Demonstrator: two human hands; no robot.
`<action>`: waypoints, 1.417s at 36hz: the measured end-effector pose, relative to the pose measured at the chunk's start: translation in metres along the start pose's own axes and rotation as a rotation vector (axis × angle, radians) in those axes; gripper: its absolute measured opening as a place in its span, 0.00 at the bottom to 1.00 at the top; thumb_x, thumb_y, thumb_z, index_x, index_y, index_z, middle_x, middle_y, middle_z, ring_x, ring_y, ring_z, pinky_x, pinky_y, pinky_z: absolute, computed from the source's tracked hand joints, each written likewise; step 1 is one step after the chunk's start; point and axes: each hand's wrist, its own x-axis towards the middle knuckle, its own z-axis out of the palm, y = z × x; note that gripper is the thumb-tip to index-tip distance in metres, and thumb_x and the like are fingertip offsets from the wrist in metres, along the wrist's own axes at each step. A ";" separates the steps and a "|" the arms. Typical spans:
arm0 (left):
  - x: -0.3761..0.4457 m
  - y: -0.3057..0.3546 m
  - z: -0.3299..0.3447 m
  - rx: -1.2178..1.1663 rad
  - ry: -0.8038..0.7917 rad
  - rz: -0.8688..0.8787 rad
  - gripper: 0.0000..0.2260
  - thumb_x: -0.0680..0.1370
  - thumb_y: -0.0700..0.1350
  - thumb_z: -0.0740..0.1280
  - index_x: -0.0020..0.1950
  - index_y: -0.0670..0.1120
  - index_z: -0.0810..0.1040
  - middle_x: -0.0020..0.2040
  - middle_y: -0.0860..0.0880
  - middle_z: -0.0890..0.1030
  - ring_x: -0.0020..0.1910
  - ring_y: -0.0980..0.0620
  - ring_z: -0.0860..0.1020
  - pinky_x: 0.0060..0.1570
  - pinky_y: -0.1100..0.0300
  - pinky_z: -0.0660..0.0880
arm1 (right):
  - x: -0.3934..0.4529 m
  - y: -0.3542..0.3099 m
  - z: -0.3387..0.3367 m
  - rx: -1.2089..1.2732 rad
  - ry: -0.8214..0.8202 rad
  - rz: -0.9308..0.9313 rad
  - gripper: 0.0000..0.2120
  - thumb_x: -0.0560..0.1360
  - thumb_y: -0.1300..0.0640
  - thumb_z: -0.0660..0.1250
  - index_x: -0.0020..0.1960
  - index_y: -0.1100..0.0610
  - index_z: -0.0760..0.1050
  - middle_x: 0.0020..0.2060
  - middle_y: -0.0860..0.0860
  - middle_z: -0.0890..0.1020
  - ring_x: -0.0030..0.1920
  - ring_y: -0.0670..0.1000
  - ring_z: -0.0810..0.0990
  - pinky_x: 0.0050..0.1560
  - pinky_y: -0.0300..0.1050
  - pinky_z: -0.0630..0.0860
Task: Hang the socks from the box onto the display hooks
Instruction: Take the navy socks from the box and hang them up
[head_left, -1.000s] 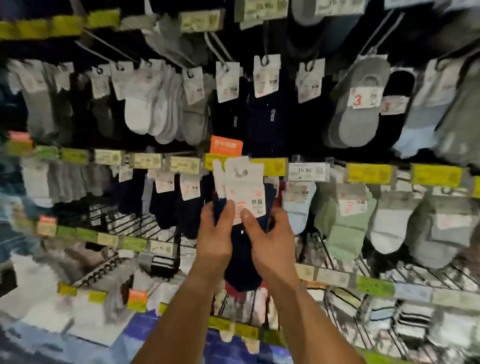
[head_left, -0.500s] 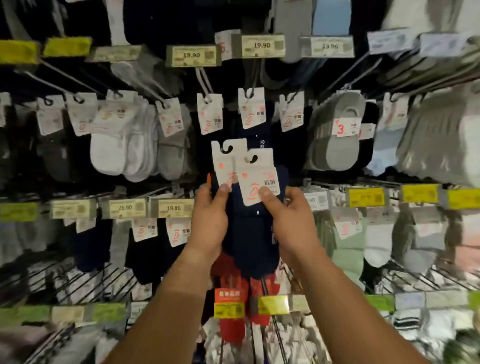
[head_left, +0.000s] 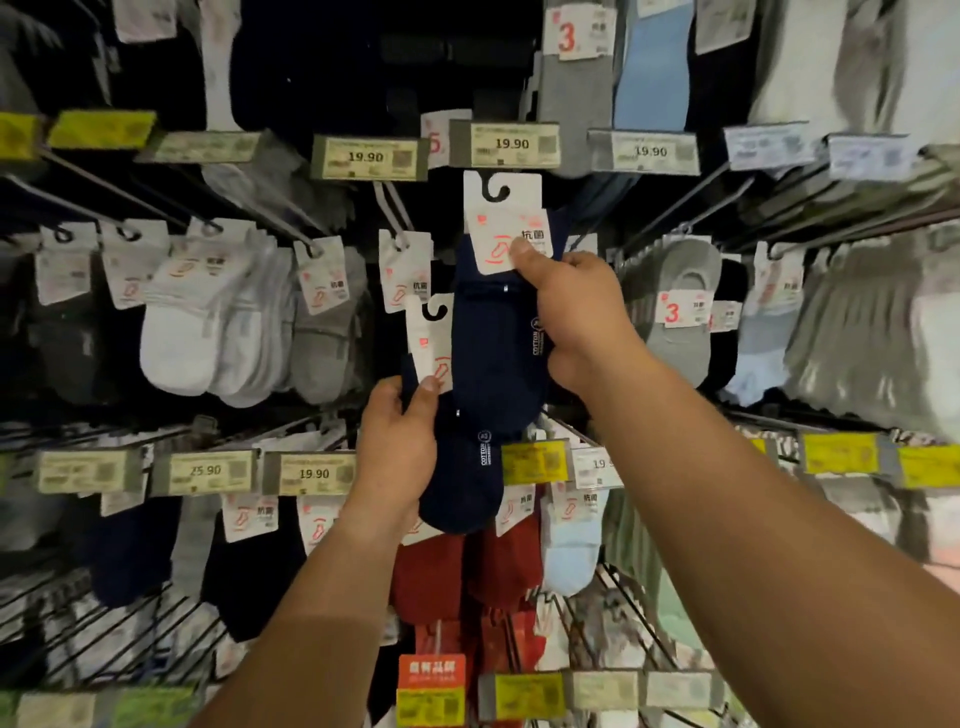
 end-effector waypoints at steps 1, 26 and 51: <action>0.002 0.000 0.000 0.007 0.002 -0.002 0.08 0.83 0.50 0.65 0.59 0.50 0.79 0.54 0.49 0.85 0.53 0.48 0.84 0.57 0.42 0.80 | 0.003 -0.001 0.001 0.000 -0.003 0.003 0.21 0.74 0.48 0.73 0.60 0.58 0.75 0.53 0.52 0.84 0.53 0.56 0.83 0.57 0.60 0.80; 0.014 0.007 -0.023 0.049 0.075 0.025 0.09 0.83 0.48 0.65 0.61 0.47 0.77 0.57 0.49 0.84 0.56 0.50 0.82 0.62 0.44 0.78 | 0.104 0.033 0.022 -0.359 0.132 0.079 0.27 0.74 0.48 0.70 0.66 0.62 0.71 0.58 0.56 0.80 0.55 0.58 0.79 0.60 0.55 0.77; 0.022 0.020 0.030 0.210 0.006 0.100 0.13 0.80 0.57 0.64 0.54 0.48 0.76 0.52 0.49 0.83 0.53 0.48 0.82 0.59 0.42 0.77 | -0.011 0.082 0.002 -0.265 0.031 0.025 0.23 0.79 0.36 0.59 0.59 0.55 0.73 0.50 0.49 0.81 0.50 0.50 0.81 0.53 0.50 0.79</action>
